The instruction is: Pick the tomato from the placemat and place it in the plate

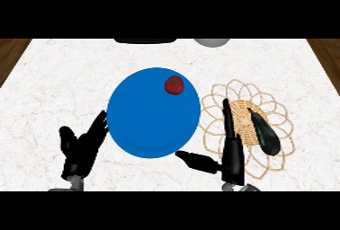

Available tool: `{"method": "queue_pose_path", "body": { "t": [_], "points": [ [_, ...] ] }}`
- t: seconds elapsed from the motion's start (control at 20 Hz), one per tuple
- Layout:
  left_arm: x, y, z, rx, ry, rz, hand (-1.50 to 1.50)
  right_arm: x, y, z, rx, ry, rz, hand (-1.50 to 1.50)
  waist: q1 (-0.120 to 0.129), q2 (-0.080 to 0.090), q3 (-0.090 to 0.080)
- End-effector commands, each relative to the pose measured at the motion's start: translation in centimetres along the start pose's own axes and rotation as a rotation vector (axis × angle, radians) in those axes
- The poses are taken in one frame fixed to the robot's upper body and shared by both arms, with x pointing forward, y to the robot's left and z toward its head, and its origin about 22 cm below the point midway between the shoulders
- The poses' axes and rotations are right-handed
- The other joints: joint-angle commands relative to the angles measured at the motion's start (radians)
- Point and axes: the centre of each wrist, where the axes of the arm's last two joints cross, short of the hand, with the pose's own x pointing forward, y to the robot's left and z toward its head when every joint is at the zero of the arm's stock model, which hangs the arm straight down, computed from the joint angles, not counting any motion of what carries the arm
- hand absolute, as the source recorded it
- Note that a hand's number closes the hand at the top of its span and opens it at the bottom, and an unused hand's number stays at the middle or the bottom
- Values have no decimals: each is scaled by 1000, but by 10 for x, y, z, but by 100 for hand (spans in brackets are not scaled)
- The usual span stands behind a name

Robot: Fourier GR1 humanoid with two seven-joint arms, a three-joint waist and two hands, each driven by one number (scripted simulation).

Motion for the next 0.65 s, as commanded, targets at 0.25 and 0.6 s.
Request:
{"method": "queue_pose_path", "body": {
  "t": [0.25,0.6],
  "points": [
    [-3,6,19,0,11,4,0,-16,-12,79,67,16,105,-150,3,-1,-2],
    [0,7,6,2,13,12,0,-13,-41,108,63,34,116,-150,-1,0,-2]
  ]
}}
